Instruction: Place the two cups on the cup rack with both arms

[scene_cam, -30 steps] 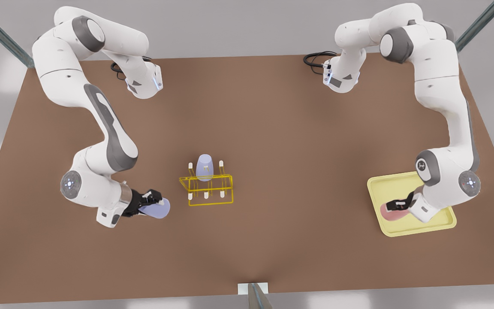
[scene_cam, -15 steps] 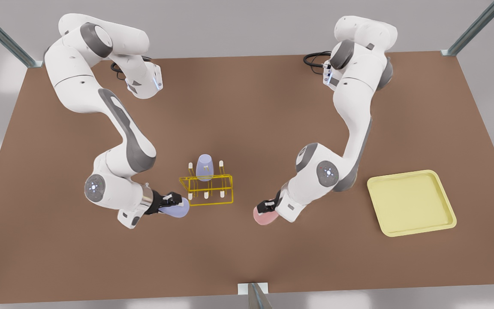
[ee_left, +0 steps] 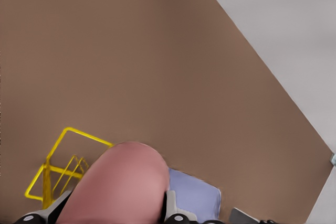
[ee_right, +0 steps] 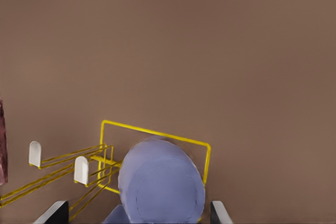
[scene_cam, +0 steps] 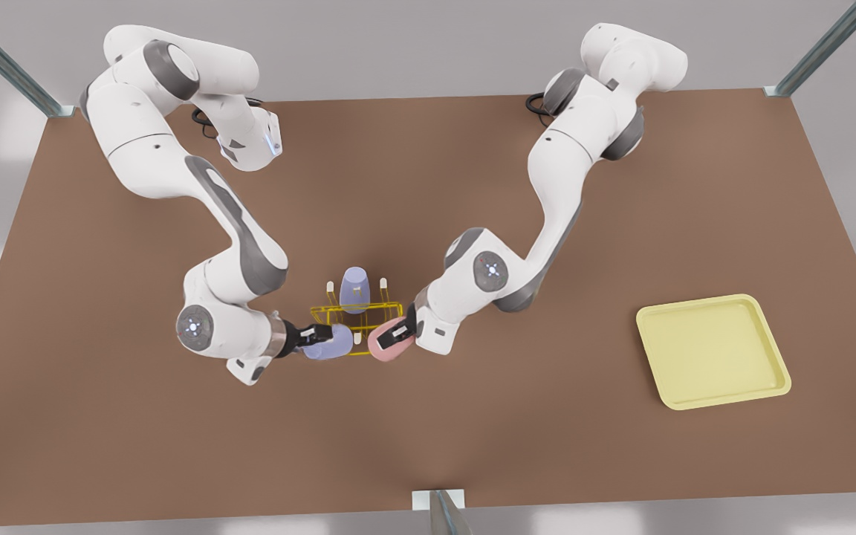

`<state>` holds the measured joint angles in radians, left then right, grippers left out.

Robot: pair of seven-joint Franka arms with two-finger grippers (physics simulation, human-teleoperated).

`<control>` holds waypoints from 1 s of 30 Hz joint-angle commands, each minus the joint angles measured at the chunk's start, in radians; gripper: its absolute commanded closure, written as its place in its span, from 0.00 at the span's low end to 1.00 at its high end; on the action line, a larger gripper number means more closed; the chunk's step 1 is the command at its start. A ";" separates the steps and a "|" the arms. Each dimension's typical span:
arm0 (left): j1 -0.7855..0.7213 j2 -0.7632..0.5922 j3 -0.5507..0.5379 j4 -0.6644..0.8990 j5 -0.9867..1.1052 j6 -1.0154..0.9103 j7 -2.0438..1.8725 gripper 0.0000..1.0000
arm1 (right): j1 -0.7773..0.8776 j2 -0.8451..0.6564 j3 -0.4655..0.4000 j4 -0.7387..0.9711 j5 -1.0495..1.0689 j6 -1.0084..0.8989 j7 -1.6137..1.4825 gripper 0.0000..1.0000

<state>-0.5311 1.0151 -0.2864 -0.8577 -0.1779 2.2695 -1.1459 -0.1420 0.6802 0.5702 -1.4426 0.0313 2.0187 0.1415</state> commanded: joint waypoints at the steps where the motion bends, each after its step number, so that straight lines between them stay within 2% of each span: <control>1: -0.003 0.006 0.000 -0.001 0.002 -0.007 -0.334 0.17 | 0.002 -0.001 0.000 0.001 -0.001 -0.006 0.092 0.00; 6: -0.013 0.036 0.006 -0.001 0.005 0.010 -0.333 0.17 | -0.004 -0.004 -0.001 0.031 -0.002 -0.008 0.084 0.00; 7: -0.020 0.040 0.006 0.000 0.005 0.010 -0.333 0.00 | -0.008 -0.005 -0.001 0.044 -0.002 -0.009 0.084 0.00; 9: -0.020 0.037 0.007 0.000 0.005 0.010 -0.334 0.00 | -0.044 -0.076 -0.004 0.042 -0.008 -0.057 0.087 0.00; 13: 0.029 -0.004 0.013 0.000 0.002 -0.037 -0.337 0.00 | -0.189 -0.155 -0.032 0.034 -0.310 -0.179 0.070 0.00; 14: 0.118 -0.062 0.010 0.000 0.003 -0.177 -0.336 0.00 | -0.215 -0.165 -0.042 0.034 -0.329 -0.199 0.037 0.00; 15: 0.256 -0.142 0.004 0.000 0.044 -0.419 -0.227 0.00 | -0.243 -0.166 -0.041 0.039 -0.327 -0.199 -0.013 0.00; 16: 0.359 -0.207 0.010 0.000 0.058 -0.652 0.052 0.00 | -0.248 -0.183 -0.041 0.042 -0.318 -0.206 -0.042 0.00; 17: 0.456 -0.271 0.007 0.000 0.175 -0.870 0.343 0.00 | -0.272 -0.208 -0.036 0.045 -0.315 -0.215 -0.102 0.00; 19: 0.537 -0.322 0.009 0.000 0.328 -1.051 0.704 0.00 | -0.272 -0.274 -0.039 0.053 -0.271 -0.305 -0.097 0.00; 20: 0.540 -0.407 0.021 -0.059 0.379 -1.081 0.955 0.00 | -0.272 -0.301 -0.039 0.054 -0.269 -0.347 -0.102 0.00; 21: 0.514 -0.662 0.096 -0.424 0.393 -0.877 1.120 0.00 | -0.277 -0.324 -0.039 0.053 -0.255 -0.382 -0.105 0.00; 22: 0.514 -0.771 0.098 -0.538 0.353 -0.814 1.120 0.00 | -0.278 -0.343 -0.039 0.051 -0.251 -0.396 -0.106 0.00; 23: 0.510 -0.785 0.137 -0.508 0.273 -0.899 1.118 0.00 | -0.280 -0.373 -0.041 0.050 -0.234 -0.433 -0.123 0.00; 24: 0.511 -0.739 0.147 -0.437 0.270 -0.970 1.120 0.00 | -0.286 -0.418 -0.041 0.047 -0.223 -0.475 -0.140 0.00; 27: 0.510 -0.695 0.145 -0.429 0.268 -0.966 1.117 0.00 | -0.286 -0.485 -0.042 0.044 -0.195 -0.543 -0.149 0.00; 30: 0.513 -0.695 0.144 -0.429 0.262 -0.969 1.117 0.00 | -0.275 -0.484 -0.032 0.076 -0.205 -0.560 -0.131 0.00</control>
<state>-0.0194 0.3210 -0.1421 -1.2876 0.0879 1.3814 -0.6575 -0.4184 0.1977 0.5354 -1.3752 -0.1799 1.5513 0.0881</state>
